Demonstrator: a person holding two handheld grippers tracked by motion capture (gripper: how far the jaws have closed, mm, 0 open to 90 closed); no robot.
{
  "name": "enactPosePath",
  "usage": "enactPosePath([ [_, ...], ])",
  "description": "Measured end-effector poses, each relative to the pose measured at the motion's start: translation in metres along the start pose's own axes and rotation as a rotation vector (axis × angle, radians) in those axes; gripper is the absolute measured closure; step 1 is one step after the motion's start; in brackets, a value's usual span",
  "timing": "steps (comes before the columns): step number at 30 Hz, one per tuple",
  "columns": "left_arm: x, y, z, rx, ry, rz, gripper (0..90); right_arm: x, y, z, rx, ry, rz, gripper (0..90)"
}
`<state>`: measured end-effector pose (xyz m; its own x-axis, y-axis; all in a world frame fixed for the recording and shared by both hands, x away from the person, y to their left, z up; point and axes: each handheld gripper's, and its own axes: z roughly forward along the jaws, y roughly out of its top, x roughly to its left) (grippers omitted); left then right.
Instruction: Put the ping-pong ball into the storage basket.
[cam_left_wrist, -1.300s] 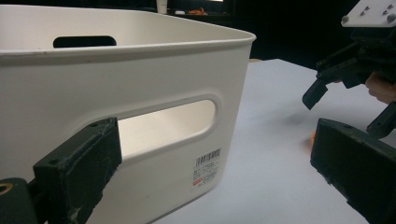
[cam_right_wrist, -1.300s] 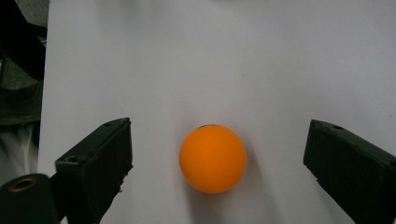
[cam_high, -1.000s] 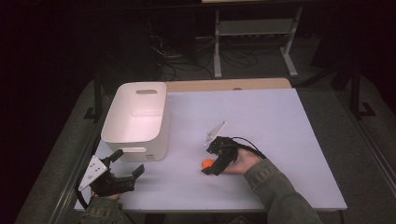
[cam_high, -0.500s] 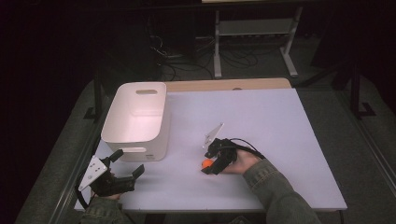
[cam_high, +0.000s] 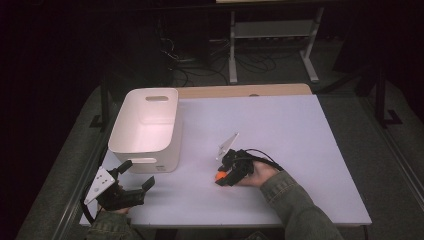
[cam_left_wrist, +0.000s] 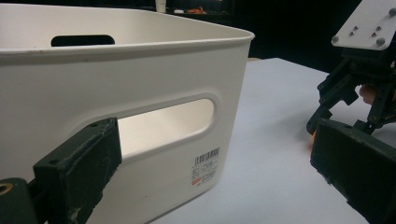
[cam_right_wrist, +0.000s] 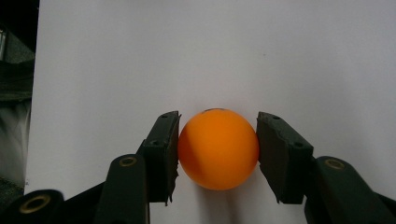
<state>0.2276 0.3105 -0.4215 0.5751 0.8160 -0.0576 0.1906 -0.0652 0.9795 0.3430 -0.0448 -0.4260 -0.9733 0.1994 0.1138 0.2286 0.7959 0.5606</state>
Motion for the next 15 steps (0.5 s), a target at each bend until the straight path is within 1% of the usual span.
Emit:
enactPosePath([
  [5, 0.0, 0.0, 0.0, 0.001, -0.001, 0.0, 1.4, 0.0, 0.0, -0.002, -0.004, 0.004, 0.008, 49.3],
  [11, 0.0, 0.0, 0.0, 0.0, -0.001, 0.001, 1.4, -0.001, 0.0, -0.008, -0.019, -0.013, 0.005, 49.3],
  [15, 0.0, 0.0, 0.0, 0.003, -0.001, 0.002, 1.4, -0.003, 0.0, -0.015, -0.033, -0.013, 0.02, 49.3],
])
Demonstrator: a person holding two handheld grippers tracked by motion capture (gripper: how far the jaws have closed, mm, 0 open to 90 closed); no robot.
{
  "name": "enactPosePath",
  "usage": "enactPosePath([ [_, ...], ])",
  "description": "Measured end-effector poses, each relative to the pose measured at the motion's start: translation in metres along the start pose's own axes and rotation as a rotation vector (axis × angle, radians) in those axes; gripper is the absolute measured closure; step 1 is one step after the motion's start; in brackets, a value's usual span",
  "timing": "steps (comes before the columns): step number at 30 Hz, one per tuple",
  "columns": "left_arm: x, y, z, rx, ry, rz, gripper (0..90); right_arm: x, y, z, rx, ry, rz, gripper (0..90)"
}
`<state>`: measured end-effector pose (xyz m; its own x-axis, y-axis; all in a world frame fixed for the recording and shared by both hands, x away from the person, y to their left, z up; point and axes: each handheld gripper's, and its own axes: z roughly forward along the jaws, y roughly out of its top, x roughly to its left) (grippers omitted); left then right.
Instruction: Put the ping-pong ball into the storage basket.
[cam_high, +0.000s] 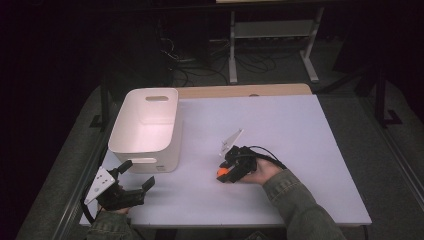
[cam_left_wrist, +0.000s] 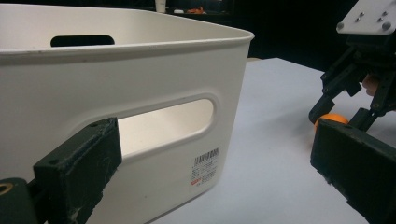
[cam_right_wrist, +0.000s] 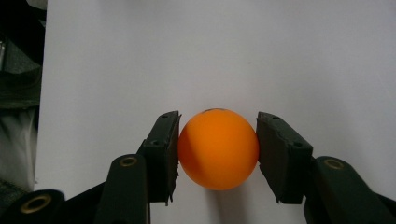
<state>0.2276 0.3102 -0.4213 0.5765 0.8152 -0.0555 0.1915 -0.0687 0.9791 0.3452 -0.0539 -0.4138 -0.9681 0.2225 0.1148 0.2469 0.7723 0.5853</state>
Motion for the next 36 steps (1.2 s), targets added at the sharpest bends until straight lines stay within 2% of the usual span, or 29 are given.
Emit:
enactPosePath([
  [5, 0.0, 0.0, 0.0, -0.002, 0.0, -0.001, 1.4, -0.001, 0.001, -0.006, 0.001, 0.004, 0.013, 49.4],
  [36, 0.0, 0.0, 0.0, -0.006, 0.001, -0.001, 1.4, 0.0, 0.022, -0.036, -0.001, -0.016, -0.028, 49.4],
])
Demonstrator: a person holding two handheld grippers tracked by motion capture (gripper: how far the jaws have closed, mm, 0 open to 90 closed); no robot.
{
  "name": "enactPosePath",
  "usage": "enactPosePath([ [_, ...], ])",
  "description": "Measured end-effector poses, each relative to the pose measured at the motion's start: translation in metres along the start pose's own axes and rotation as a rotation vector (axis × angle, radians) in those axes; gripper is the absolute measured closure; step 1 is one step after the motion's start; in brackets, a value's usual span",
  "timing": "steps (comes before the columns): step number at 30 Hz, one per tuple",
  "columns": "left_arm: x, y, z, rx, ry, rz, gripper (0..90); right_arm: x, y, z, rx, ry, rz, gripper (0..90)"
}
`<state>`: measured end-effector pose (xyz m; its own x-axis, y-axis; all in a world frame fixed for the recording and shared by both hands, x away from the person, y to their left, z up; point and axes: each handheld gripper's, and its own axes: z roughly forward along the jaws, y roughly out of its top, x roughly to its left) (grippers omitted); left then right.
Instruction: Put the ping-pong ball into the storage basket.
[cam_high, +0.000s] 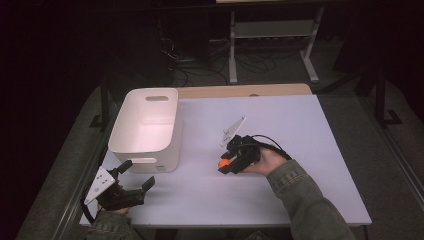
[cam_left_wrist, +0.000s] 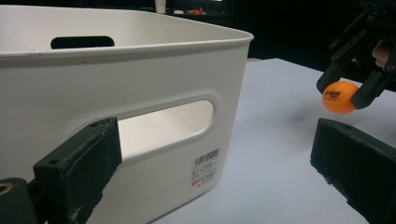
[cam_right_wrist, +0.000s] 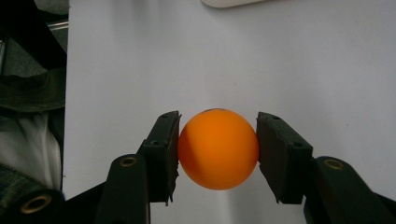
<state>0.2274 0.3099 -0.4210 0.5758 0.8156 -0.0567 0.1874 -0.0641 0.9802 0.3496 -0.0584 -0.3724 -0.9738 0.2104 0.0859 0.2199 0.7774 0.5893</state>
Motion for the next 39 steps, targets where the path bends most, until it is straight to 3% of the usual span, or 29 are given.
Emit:
enactPosePath([
  [39, 0.0, 0.0, 0.0, 0.004, 0.0, 0.001, 1.4, -0.006, 0.044, -0.039, 0.004, -0.051, -0.056, 49.5],
])
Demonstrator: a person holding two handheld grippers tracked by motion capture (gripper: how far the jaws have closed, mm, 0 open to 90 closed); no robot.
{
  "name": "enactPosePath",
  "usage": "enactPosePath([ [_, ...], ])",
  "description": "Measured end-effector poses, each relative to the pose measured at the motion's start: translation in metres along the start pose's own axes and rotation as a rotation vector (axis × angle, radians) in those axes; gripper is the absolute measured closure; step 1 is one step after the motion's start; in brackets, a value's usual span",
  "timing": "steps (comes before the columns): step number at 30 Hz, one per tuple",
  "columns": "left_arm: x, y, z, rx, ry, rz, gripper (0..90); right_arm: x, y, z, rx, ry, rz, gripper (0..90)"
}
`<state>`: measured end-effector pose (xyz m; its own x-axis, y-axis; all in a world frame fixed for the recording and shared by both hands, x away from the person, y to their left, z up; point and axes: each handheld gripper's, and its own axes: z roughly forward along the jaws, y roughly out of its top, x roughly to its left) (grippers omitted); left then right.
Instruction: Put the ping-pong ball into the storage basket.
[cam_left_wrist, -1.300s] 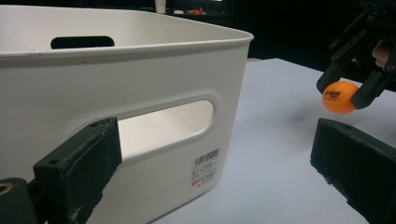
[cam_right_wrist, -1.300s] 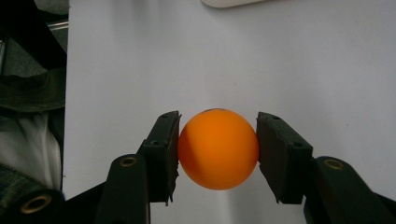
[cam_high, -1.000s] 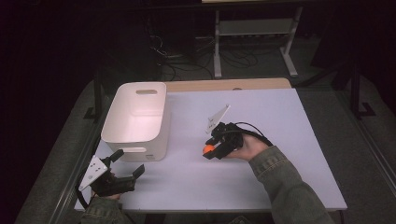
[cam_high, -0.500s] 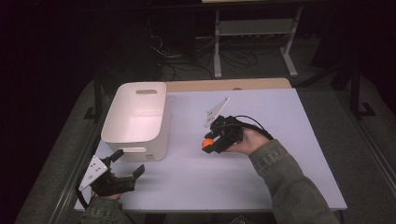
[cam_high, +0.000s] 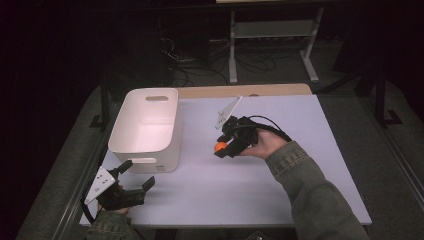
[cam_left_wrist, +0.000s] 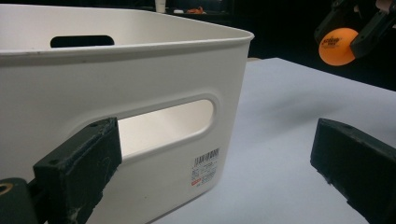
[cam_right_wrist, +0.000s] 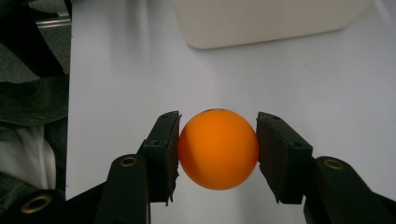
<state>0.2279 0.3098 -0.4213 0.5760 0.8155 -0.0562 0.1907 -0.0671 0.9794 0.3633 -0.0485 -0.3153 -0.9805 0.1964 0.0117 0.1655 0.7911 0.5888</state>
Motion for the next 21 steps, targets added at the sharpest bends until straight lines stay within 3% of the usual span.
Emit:
enactPosePath([
  [13, 0.0, 0.0, 0.0, -0.003, -0.001, -0.003, 1.4, -0.009, 0.027, -0.005, 0.011, 0.02, -0.046, 49.6],
  [21, 0.0, 0.0, 0.0, -0.005, -0.003, -0.005, 1.4, -0.006, 0.045, -0.005, 0.03, 0.015, -0.086, 49.6],
])
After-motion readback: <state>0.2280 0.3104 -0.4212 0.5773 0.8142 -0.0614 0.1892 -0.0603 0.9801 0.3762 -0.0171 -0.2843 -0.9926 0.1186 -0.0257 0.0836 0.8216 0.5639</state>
